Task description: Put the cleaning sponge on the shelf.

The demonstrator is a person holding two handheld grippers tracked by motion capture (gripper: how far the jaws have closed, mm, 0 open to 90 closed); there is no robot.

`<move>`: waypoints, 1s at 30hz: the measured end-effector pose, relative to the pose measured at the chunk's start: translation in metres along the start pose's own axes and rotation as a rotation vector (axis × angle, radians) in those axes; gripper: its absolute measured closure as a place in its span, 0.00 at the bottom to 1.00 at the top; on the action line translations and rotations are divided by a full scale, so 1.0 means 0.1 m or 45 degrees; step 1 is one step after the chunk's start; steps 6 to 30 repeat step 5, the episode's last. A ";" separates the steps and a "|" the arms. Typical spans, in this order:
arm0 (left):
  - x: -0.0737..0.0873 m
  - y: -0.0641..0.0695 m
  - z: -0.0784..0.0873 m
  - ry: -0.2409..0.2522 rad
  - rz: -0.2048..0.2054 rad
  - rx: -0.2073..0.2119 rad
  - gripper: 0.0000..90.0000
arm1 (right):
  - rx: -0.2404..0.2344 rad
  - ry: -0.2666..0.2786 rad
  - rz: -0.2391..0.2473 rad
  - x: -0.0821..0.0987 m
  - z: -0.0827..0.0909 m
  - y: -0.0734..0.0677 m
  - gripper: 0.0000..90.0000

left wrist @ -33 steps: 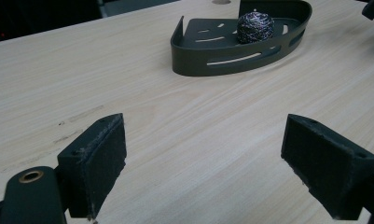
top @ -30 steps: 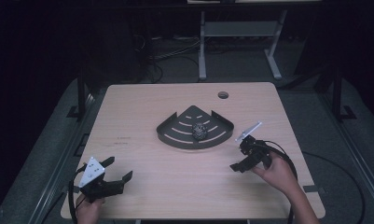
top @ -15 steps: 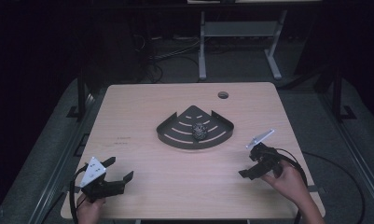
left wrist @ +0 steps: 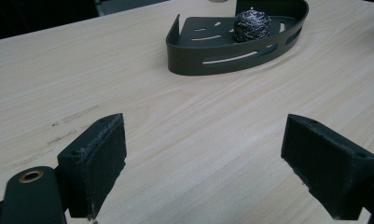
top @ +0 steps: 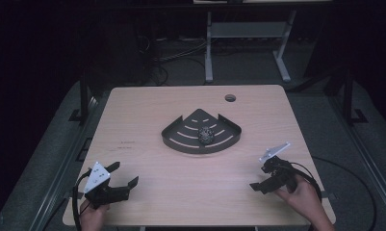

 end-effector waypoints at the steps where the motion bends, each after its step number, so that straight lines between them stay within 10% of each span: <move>1: 0.00 0.00 0.00 -0.001 0.001 0.001 0.15 | 0.013 0.002 0.003 0.01 0.01 -0.02 0.19; 30: 0.00 0.01 -0.01 -0.003 -0.003 0.001 0.15 | 0.038 0.047 0.011 0.09 0.04 -0.13 0.19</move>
Point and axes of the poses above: each handheld gripper's, and its own axes: z roughly backward along the jaws, x roughly out of its underside, y roughly to its right, the point moved 5 cm from there along -z, roughly forward along the jaws, and after that the axes turned 7 degrees about -y, right-handed, at the moved point
